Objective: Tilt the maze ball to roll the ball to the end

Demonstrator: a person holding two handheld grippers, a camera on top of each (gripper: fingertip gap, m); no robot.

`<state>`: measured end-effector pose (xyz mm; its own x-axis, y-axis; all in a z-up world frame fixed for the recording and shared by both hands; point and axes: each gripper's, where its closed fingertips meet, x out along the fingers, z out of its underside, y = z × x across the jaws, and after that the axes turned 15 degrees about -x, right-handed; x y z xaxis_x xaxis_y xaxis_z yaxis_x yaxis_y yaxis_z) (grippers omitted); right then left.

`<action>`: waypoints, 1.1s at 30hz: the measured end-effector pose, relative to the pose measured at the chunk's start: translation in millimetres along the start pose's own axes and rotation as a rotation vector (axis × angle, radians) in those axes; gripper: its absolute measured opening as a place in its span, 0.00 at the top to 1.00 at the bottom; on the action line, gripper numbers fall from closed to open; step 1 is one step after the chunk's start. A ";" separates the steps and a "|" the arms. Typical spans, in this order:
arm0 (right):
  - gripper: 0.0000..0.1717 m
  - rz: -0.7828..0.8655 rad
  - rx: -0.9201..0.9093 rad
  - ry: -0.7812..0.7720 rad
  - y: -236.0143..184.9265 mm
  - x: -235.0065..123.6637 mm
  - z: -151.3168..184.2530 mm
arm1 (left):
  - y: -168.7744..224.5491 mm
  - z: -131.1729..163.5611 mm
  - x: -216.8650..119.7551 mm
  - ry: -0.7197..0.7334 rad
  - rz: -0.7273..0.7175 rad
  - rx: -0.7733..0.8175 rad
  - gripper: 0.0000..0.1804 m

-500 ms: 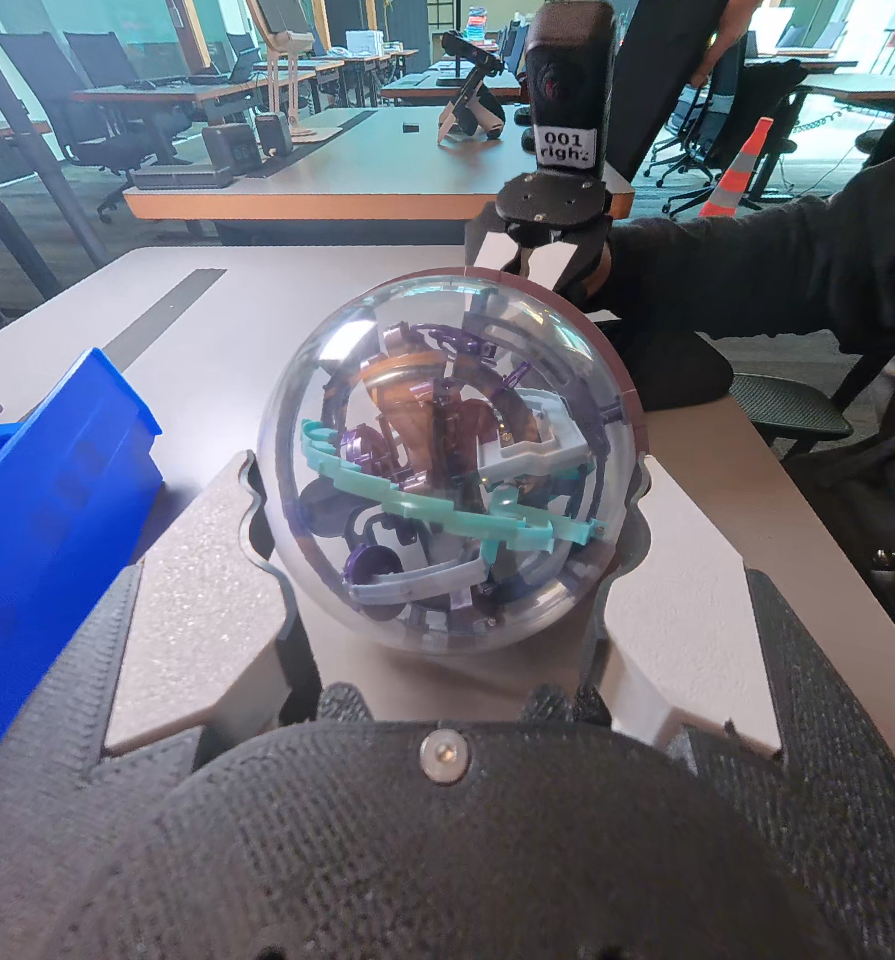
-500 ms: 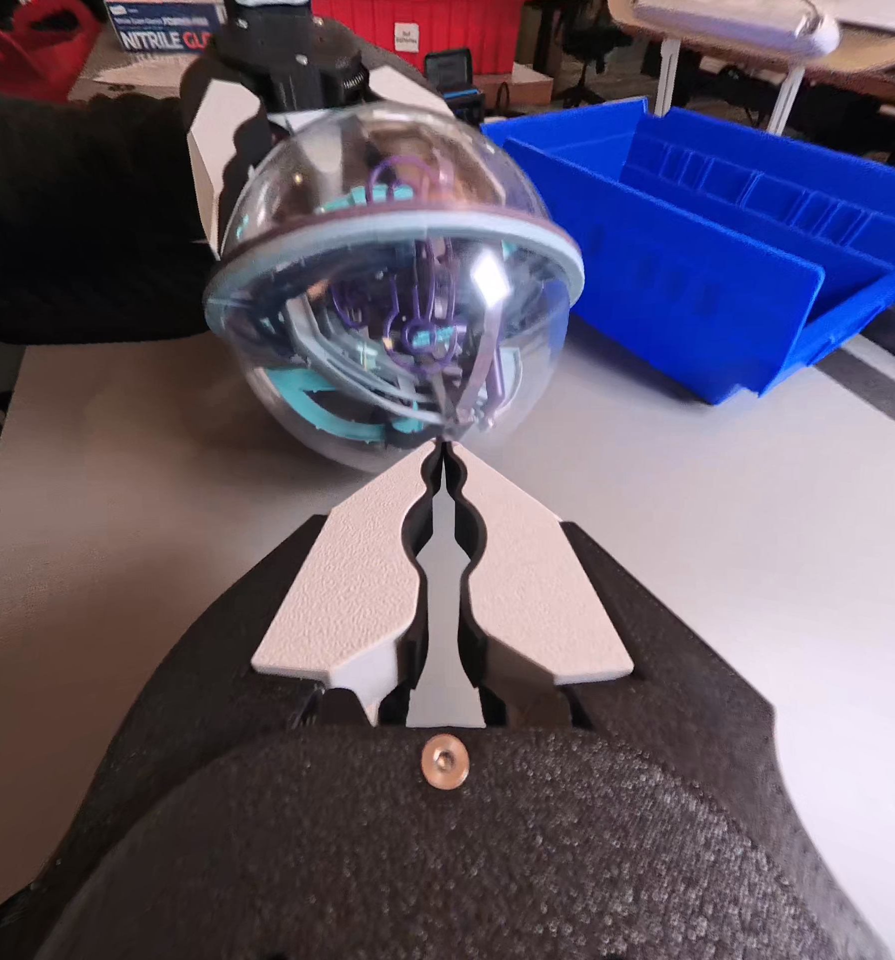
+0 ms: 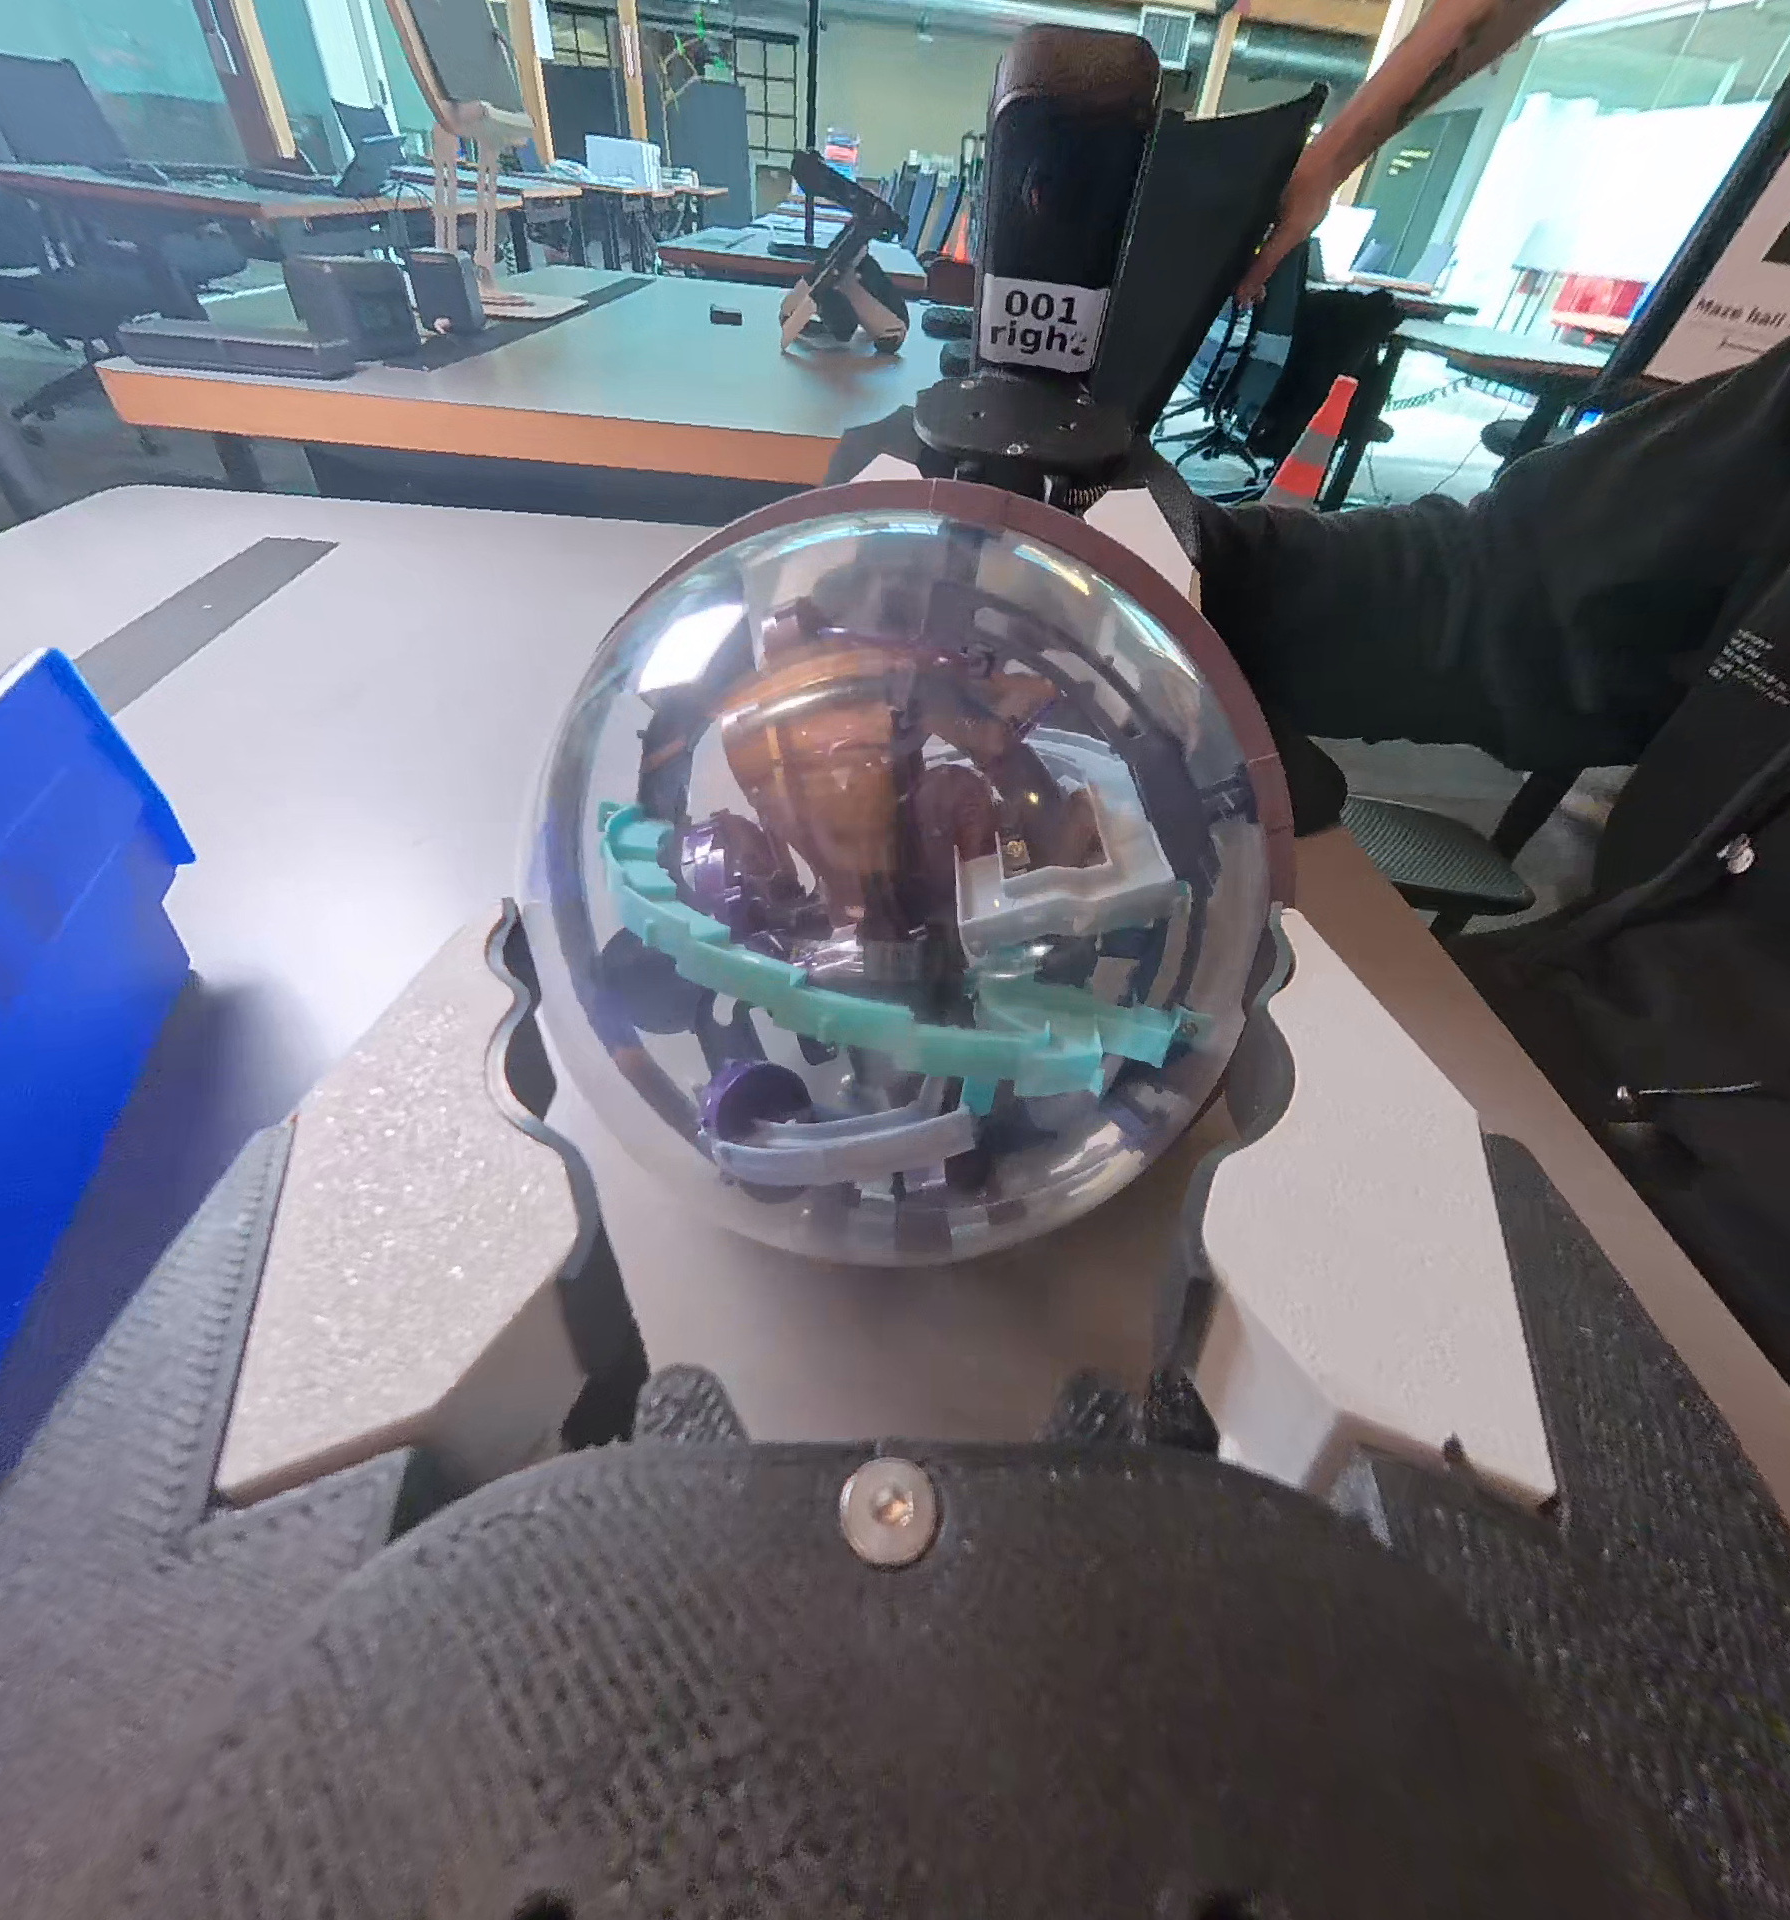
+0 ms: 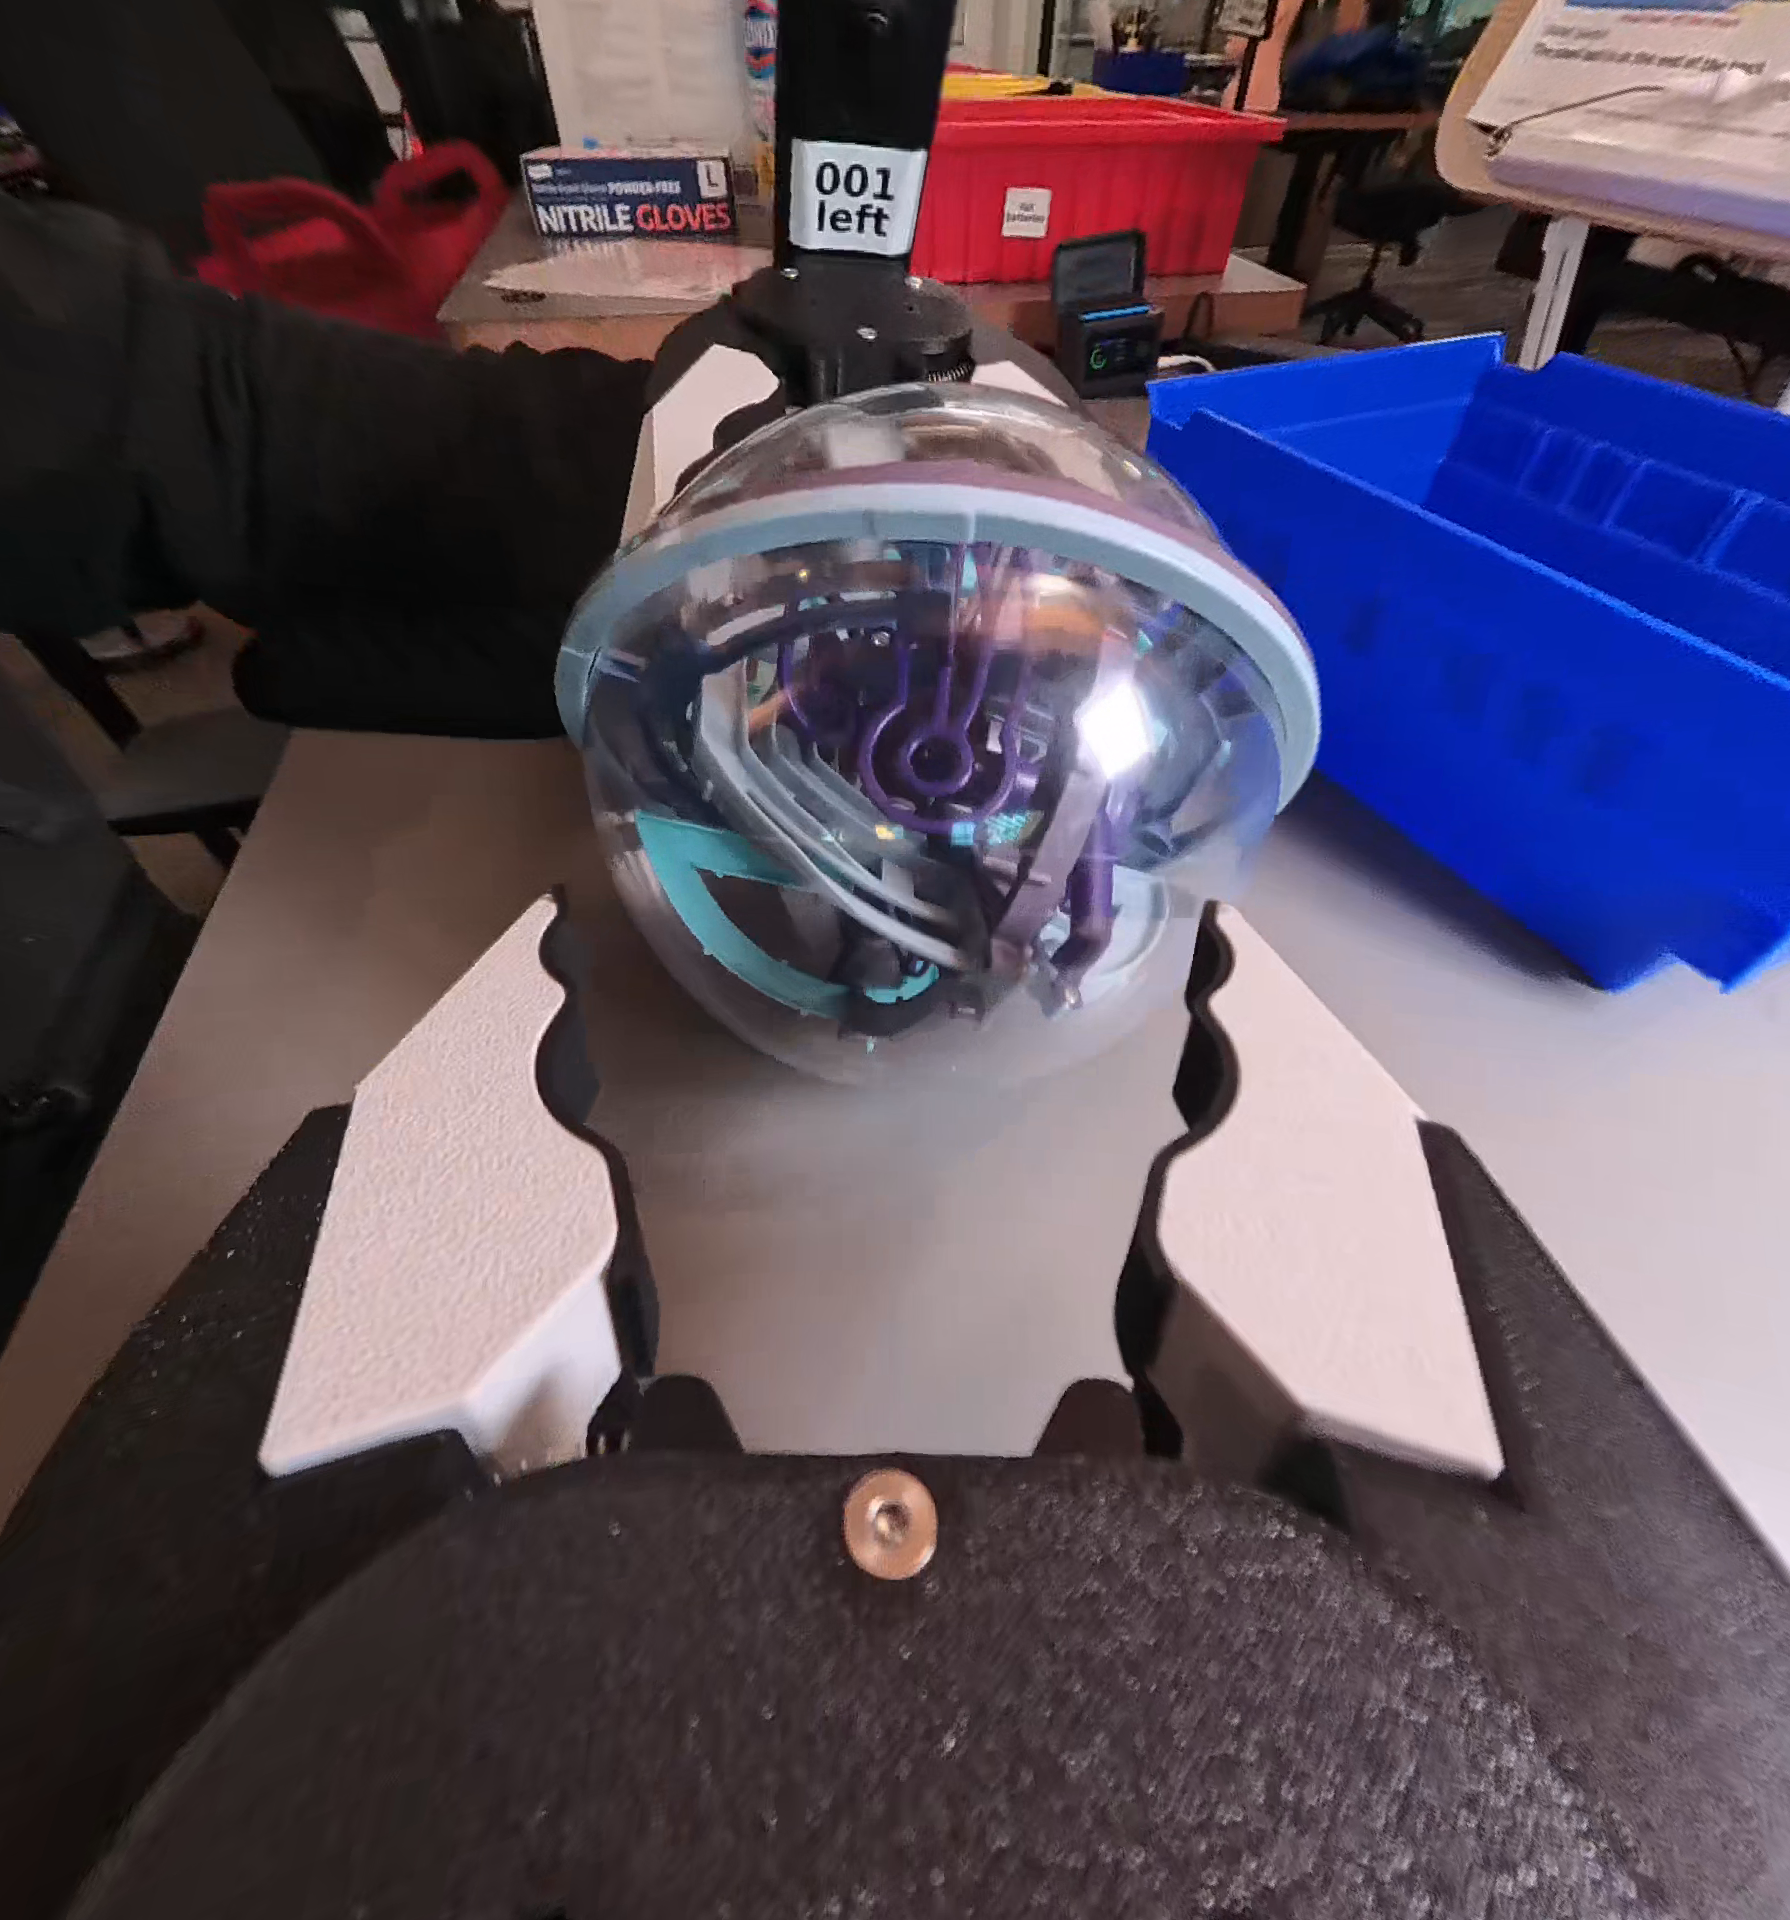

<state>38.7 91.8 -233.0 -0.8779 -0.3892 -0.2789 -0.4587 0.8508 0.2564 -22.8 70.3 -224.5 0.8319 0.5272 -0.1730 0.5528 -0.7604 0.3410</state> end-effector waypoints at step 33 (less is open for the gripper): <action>0.59 -0.123 0.433 0.137 -18.9 0.3 -25.5 | 69.2 35.1 -86.5 0.101 -0.266 -0.366 0.35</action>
<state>43.6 66.7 -214.4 -0.8443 -0.5142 -0.1510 -0.4860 0.8534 -0.1886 -54.9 -41.2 -218.4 0.6443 0.7341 -0.2144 0.6782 -0.4188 0.6039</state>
